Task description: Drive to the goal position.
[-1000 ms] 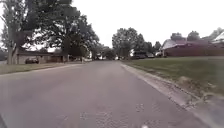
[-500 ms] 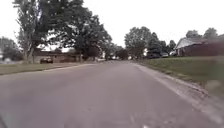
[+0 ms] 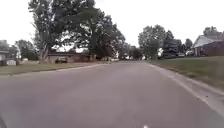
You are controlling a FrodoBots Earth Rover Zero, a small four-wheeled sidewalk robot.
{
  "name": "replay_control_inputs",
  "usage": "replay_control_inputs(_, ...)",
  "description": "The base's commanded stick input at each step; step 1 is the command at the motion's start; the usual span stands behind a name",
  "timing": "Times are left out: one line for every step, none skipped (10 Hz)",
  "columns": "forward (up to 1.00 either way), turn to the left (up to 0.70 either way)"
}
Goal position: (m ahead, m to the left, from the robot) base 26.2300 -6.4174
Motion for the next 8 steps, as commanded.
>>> replay_control_inputs(1.00,0.16)
replay_control_inputs(1.00,0.05)
replay_control_inputs(1.00,0.02)
replay_control_inputs(1.00,0.02)
replay_control_inputs(1.00,0.02)
replay_control_inputs(1.00,0.02)
replay_control_inputs(1.00,0.02)
replay_control_inputs(1.00,0.02)
